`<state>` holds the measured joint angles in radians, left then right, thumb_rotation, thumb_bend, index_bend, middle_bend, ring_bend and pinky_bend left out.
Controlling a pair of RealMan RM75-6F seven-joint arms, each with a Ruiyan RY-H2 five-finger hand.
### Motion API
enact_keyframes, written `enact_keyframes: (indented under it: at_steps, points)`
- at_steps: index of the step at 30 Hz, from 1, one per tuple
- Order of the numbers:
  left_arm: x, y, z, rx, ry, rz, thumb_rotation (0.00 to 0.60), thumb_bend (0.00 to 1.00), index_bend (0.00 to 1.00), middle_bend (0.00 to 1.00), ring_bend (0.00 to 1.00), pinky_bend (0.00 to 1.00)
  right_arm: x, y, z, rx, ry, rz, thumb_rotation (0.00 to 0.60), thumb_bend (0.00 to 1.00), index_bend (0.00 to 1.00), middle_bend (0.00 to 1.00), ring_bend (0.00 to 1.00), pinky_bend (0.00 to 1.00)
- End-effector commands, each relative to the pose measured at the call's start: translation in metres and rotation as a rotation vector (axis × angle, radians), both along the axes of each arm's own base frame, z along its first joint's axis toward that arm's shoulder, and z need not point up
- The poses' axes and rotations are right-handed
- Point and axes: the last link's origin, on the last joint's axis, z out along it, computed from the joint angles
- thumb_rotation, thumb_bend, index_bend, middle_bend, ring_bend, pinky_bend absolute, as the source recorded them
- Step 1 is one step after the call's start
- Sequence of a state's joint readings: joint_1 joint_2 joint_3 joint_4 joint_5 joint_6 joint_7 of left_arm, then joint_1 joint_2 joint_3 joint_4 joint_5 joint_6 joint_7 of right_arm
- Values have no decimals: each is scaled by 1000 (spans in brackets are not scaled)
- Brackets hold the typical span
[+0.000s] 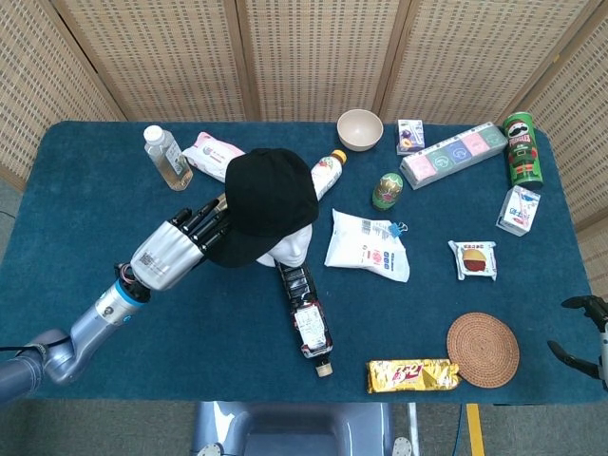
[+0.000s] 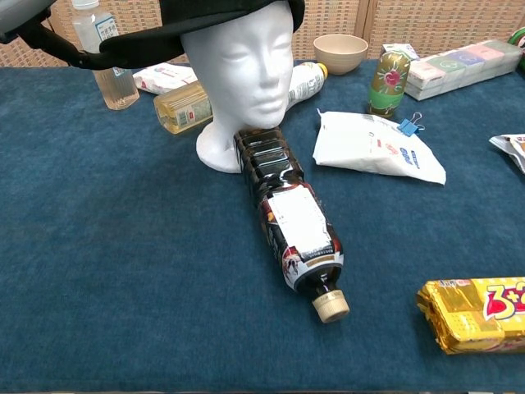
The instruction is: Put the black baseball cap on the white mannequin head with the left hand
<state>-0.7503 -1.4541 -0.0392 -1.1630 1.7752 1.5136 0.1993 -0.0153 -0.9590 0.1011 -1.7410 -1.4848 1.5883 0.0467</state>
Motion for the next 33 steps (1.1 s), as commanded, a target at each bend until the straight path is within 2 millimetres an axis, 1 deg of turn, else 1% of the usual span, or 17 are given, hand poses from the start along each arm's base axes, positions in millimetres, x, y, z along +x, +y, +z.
enact_keyframes:
  at_steps: [1, 4, 9, 14, 21, 25, 27, 33]
  points:
    - [-6, -10, 6, -17, 16, 61, 600, 208, 213, 200, 127, 466, 0, 0, 0, -1, -1, 1, 600, 153, 385, 407, 438, 455]
    - [-7, -18, 12, -20, 10, 84, 600, 206, 198, 189, 118, 455, 0, -1, 0, 0, -1, 1, 600, 152, 384, 407, 438, 455]
    - [-12, -29, 23, -56, -29, 168, 600, 204, 194, 182, 114, 442, 1, -3, -1, 7, -2, 6, 600, 153, 384, 407, 438, 455]
    - [-24, -42, 40, -100, -65, 343, 600, 206, 194, 182, 114, 440, 3, -7, -2, 18, 0, 13, 600, 152, 384, 407, 438, 453]
    - [-39, -55, 62, -105, -124, 499, 600, 206, 194, 182, 114, 439, 3, -13, -3, 31, 5, 13, 600, 153, 384, 407, 438, 447]
    - [-54, -67, 72, -95, -155, 585, 600, 208, 230, 182, 114, 439, 2, -18, -4, 43, 12, 9, 600, 152, 384, 407, 437, 441]
    - [-68, -76, 80, -79, -169, 665, 600, 210, 253, 182, 114, 439, 2, -21, -6, 58, 21, 8, 600, 152, 384, 407, 436, 436]
    - [-98, -100, 95, -32, -249, 806, 600, 212, 327, 183, 114, 439, 3, -29, -10, 71, 55, 7, 600, 153, 386, 407, 432, 427]
